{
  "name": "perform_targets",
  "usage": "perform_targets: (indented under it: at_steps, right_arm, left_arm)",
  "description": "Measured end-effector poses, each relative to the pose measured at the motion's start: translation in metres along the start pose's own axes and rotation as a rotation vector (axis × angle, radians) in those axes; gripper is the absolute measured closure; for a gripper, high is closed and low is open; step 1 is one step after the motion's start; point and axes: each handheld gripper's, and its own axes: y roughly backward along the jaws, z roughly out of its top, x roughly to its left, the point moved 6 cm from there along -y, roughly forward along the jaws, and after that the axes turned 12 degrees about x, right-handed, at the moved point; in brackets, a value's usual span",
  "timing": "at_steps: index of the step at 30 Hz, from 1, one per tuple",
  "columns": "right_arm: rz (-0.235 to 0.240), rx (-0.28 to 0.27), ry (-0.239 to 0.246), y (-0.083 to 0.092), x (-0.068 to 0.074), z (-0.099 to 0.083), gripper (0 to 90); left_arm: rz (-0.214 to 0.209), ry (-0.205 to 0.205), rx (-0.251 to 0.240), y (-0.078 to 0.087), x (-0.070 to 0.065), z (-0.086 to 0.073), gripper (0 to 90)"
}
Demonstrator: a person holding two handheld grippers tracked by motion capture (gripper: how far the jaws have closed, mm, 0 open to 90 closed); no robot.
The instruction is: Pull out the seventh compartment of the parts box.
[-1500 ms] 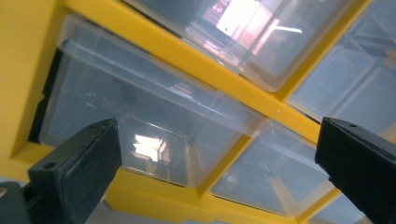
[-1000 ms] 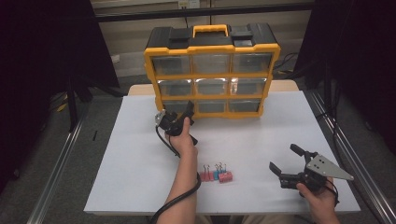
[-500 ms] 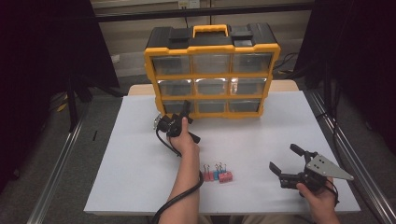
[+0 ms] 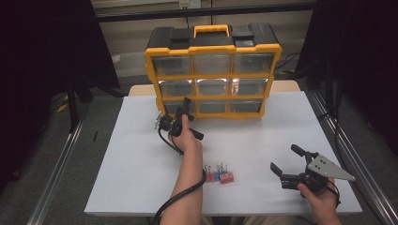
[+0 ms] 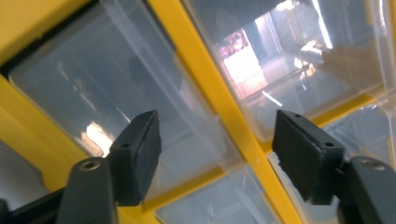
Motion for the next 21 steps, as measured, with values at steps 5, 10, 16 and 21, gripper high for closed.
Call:
perform_targets:
  at_steps: [5,10,16,21]
  right_arm:
    - [0.000,0.002,0.004,-0.0002,-0.0001,-0.0002,2.6]
    - [-0.001,0.002,0.005,-0.0003,-0.0002,-0.0001,2.6]
    - [0.000,0.001,0.004,-0.0002,-0.0002,0.0001,2.7]
    - [-0.001,0.003,0.008,-0.0008,-0.0005,-0.0001,2.8]
  left_arm:
    - [-0.011,0.047,-0.003,-0.0014,-0.0028,0.0019,40.1]
    - [-0.013,0.152,-0.036,-0.0026,-0.0051,0.0014,45.3]
    - [-0.010,0.180,-0.050,-0.0010,-0.0045,-0.0022,55.6]
    - [0.013,0.238,-0.075,-0.0011,-0.0077,-0.0006,56.1]
